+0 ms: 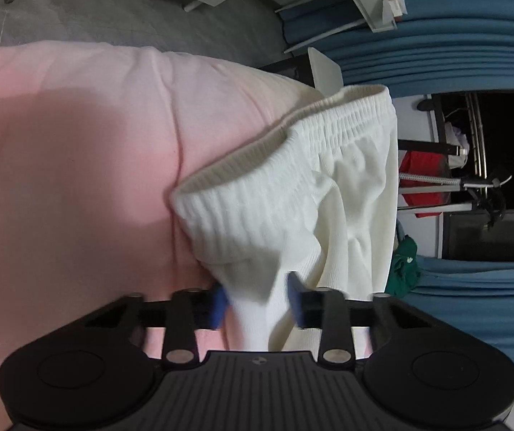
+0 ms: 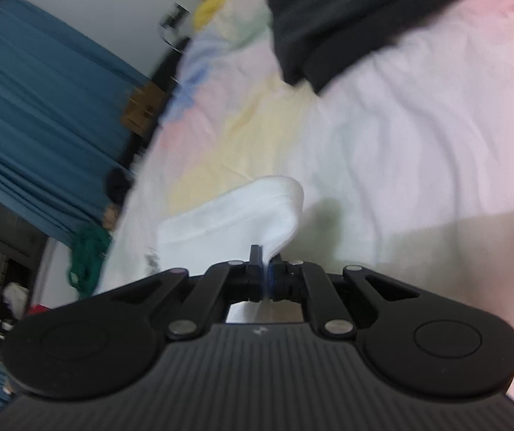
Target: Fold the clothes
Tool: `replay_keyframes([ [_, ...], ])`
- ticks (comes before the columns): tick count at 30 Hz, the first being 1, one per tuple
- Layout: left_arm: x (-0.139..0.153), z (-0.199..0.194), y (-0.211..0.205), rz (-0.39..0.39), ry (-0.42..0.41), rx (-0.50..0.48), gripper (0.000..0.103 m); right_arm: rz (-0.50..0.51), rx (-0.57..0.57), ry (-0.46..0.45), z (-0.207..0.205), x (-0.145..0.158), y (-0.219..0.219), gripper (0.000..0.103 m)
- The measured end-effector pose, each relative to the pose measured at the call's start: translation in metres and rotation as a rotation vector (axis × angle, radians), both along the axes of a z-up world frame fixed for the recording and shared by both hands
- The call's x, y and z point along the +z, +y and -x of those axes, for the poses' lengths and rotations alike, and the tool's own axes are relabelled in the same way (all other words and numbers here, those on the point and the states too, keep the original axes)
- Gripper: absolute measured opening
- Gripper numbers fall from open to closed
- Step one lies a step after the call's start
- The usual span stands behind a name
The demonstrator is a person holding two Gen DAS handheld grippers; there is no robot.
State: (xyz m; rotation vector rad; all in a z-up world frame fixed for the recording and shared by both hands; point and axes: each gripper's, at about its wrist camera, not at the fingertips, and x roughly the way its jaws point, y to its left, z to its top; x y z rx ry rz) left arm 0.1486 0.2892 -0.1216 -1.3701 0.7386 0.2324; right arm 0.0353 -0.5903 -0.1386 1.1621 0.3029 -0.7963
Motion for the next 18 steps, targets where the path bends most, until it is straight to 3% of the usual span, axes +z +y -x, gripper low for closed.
replay_keyframes([
  [4,0.017,0.000,-0.004,-0.123,-0.016,-0.042,0.004,-0.052,-0.015,0.014,0.005,-0.010,-0.002,0.006],
  [10,0.082,0.034,0.008,-0.298,-0.062,-0.085,0.002,-0.009,-0.025,-0.008,0.016,0.003,0.004,0.006],
  [14,0.129,0.069,0.042,-0.293,-0.079,-0.076,0.002,-0.006,-0.048,-0.039,0.025,0.008,0.007,0.006],
  [18,0.145,0.101,0.062,-0.283,-0.043,-0.096,0.002,0.020,-0.113,-0.129,0.044,0.015,0.009,0.006],
])
